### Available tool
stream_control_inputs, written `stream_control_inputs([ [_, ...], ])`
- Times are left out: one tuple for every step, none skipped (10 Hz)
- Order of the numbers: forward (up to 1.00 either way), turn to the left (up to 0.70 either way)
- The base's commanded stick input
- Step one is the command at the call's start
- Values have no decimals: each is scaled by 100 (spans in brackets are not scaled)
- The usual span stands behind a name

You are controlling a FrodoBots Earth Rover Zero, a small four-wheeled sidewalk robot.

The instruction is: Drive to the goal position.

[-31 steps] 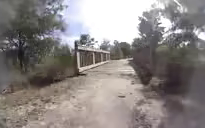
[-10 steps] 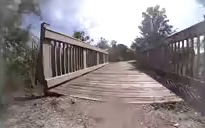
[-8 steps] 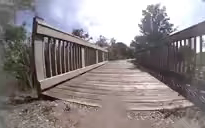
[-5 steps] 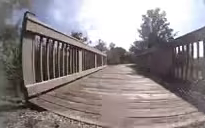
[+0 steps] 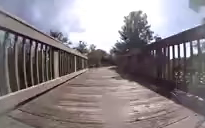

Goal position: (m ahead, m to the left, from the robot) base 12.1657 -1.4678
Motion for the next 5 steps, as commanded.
stream_control_inputs([
  [85,0],
  [85,0],
  [85,0],
  [85,0],
  [85,0],
])
